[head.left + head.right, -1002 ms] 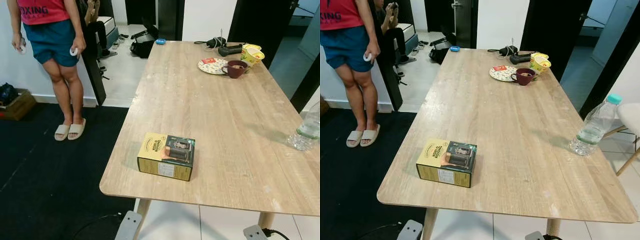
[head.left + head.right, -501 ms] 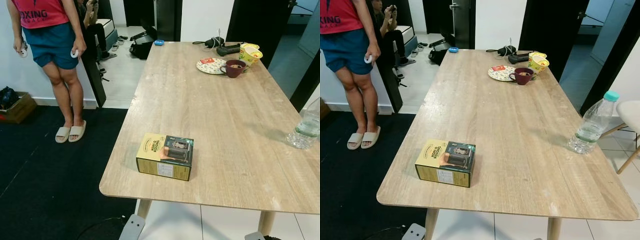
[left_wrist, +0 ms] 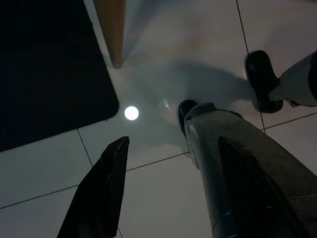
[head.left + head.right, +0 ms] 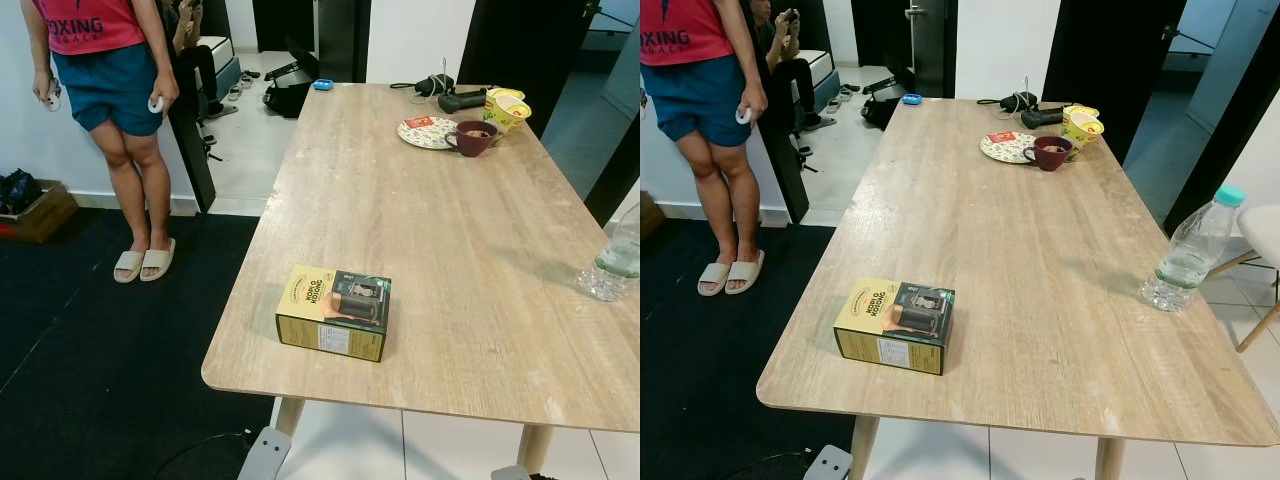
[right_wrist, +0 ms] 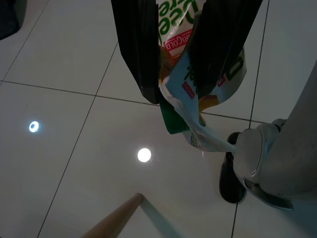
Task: Restocking fridge
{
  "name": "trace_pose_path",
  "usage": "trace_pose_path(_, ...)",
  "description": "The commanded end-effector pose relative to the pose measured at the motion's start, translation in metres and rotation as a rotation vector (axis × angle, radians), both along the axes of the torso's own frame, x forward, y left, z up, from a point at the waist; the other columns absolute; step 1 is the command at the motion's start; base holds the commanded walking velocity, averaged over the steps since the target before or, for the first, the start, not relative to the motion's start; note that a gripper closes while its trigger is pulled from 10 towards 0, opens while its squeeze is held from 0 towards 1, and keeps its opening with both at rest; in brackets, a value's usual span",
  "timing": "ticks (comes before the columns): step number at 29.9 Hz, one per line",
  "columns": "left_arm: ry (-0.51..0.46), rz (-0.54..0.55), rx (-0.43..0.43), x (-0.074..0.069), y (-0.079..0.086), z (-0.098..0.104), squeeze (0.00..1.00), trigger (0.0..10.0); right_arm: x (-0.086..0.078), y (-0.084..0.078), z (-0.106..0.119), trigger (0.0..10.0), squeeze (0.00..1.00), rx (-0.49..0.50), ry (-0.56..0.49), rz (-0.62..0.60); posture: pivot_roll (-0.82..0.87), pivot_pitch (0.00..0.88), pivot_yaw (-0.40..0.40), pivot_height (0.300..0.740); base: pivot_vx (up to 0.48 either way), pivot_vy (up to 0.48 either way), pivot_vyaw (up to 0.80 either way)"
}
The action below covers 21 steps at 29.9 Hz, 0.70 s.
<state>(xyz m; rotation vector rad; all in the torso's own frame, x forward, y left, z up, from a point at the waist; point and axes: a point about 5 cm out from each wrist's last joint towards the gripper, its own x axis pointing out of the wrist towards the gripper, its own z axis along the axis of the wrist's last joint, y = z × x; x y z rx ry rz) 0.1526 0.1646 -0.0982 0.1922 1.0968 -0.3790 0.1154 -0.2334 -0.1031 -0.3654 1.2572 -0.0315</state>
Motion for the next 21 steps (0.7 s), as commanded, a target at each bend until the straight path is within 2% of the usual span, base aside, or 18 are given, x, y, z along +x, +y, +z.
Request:
trace_pose_path(1,0.010,-0.004,0.009,-0.002,0.002,-0.001,0.00,10.0,-0.002,-0.004,0.000,10.0,0.00,-0.014,0.010,-0.001,0.03,0.000,-0.052,0.740,0.000,0.000,0.00)
trace_pose_path(9,0.012,-0.009,0.035,-0.006,0.006,-0.002,0.00,10.0,-0.010,-0.004,-0.002,10.0,0.00,-0.016,0.028,0.004,0.03,0.000,-0.046,0.740,0.000,0.000,0.00)
trace_pose_path(21,0.011,-0.005,0.034,-0.008,0.003,-0.003,0.00,10.0,-0.014,-0.006,-0.002,10.0,0.00,-0.025,0.039,0.022,0.01,0.000,-0.046,0.740,-0.263,0.000,0.00)
